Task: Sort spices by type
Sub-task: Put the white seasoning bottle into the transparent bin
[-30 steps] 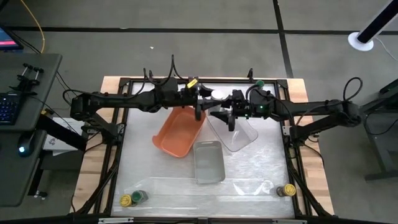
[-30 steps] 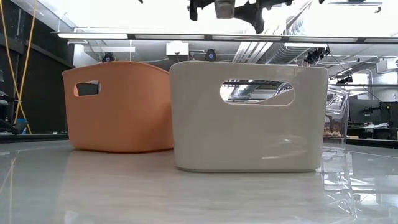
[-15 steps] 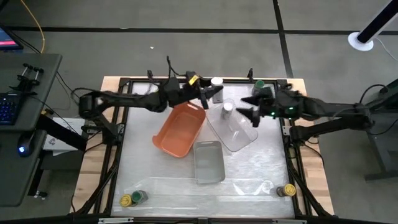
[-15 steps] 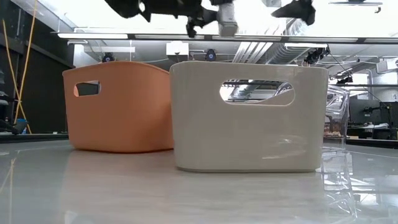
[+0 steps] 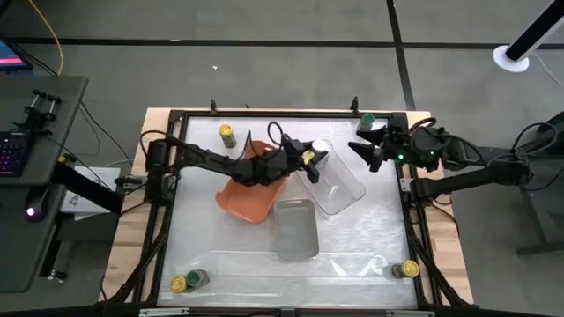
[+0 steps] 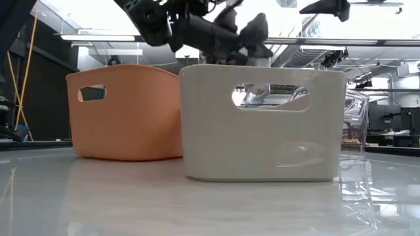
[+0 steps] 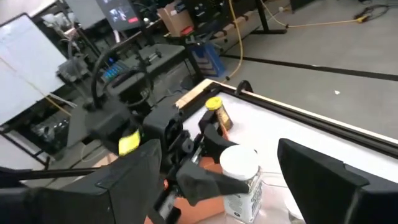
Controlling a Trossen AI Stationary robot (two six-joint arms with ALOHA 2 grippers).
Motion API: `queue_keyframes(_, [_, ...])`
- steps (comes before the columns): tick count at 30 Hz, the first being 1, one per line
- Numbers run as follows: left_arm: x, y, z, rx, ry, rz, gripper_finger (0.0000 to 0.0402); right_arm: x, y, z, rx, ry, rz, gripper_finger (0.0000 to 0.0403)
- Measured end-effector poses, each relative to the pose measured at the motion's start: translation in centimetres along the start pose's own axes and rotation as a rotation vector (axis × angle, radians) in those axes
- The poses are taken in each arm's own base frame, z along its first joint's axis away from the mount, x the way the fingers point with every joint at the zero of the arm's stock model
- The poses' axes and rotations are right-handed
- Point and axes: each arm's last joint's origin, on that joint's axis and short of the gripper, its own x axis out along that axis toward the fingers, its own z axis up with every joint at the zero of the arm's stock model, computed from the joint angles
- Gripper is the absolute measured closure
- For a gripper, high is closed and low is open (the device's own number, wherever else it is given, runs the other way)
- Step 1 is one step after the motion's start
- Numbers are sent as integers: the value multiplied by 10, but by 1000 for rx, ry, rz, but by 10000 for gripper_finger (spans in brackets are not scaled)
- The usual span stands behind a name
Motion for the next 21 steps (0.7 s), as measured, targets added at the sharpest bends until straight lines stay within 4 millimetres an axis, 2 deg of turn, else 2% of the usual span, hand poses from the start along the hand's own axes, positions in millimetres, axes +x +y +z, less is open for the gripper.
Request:
queue_keyframes(3, [8,4,-14,-14,-13,1,245,3,1,-1,0,-3,-17,87])
queue_keyframes(7, [17,8,-44,-86,59,-4,245,9,3,-3,14,4,-26,87])
queue_keyframes(9, [17,8,-53,-98,84,-6,245,12,3,-4,26,10,-31,87])
queue_keyframes(13, [16,5,-52,-88,73,-15,245,24,6,-11,71,51,-56,87])
queue_keyframes(16, [15,4,-54,-50,80,-18,245,40,7,-24,88,127,-114,93])
queue_keyframes(18, [15,4,-53,-51,78,-18,245,54,7,-34,70,175,-160,108])
queue_keyframes(21, [15,4,-53,-50,79,-21,245,74,3,-44,81,208,-243,158])
